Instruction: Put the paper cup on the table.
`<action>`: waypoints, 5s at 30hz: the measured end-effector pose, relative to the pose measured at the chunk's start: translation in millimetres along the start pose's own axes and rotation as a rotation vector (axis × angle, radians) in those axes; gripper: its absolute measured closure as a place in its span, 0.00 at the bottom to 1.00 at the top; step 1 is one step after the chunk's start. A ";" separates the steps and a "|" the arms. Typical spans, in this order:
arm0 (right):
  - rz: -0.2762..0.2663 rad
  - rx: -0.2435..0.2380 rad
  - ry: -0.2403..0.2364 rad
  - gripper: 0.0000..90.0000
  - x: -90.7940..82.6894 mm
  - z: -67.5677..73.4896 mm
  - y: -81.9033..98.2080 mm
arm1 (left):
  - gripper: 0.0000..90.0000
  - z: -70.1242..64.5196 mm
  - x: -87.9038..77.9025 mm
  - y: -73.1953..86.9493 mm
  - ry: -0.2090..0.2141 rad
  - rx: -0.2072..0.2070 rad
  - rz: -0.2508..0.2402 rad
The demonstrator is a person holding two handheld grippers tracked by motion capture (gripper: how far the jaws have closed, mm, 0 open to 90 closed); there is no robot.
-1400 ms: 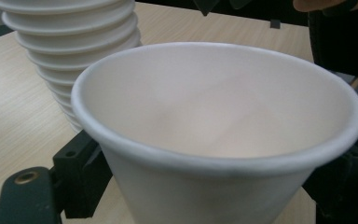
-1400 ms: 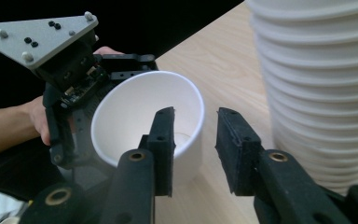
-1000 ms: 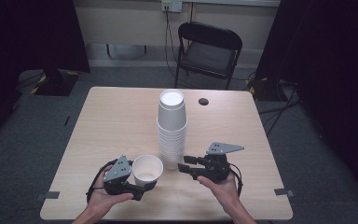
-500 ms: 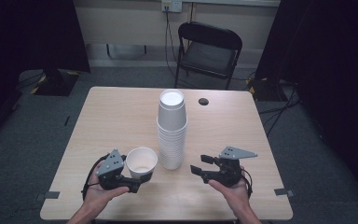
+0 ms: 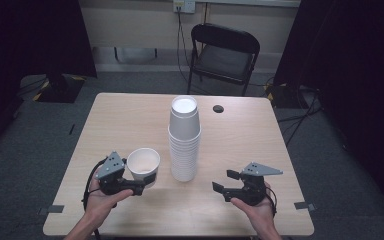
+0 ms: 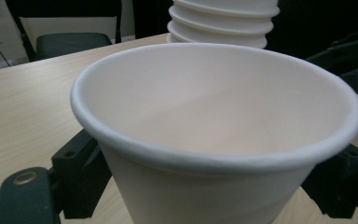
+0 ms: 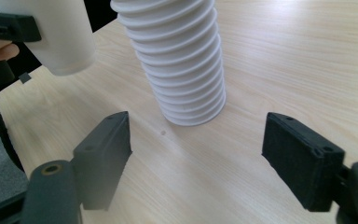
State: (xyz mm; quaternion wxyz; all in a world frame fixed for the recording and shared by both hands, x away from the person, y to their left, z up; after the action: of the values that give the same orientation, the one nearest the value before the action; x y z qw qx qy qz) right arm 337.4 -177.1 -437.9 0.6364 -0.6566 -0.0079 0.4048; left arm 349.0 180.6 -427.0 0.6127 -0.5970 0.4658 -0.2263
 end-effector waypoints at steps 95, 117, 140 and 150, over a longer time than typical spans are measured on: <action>0.027 0.027 0.071 0.28 -4.4 -25.1 21.6 | 0.17 116.6 61.8 42.7 -0.228 -0.129 0.221; 0.013 0.030 0.098 0.27 -6.9 -25.8 19.0 | 0.17 91.5 10.2 39.3 -0.220 -0.171 0.207; 0.021 0.049 0.126 0.27 -6.6 -37.1 21.8 | 0.18 18.1 -38.0 42.5 -0.237 -0.111 0.257; 0.032 0.060 0.146 0.27 -4.7 -43.4 25.9 | 0.18 -1.8 -49.3 60.4 -0.207 -0.133 0.253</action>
State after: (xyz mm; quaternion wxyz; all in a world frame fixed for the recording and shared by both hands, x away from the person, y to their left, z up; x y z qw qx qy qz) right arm 344.7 -220.4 -463.3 0.6482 -0.6650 0.0613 0.3658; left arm 307.7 232.0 -468.8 0.6402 -0.5929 0.4856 -0.0537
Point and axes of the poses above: each handheld gripper's, and its own axes: x roughly forward along the jaws, y roughly out of its underside, z roughly to its left, the point moved 3 cm from there along x, roughly forward along the jaws, and after that the axes turned 12 degrees about y, right-handed, at the moved point
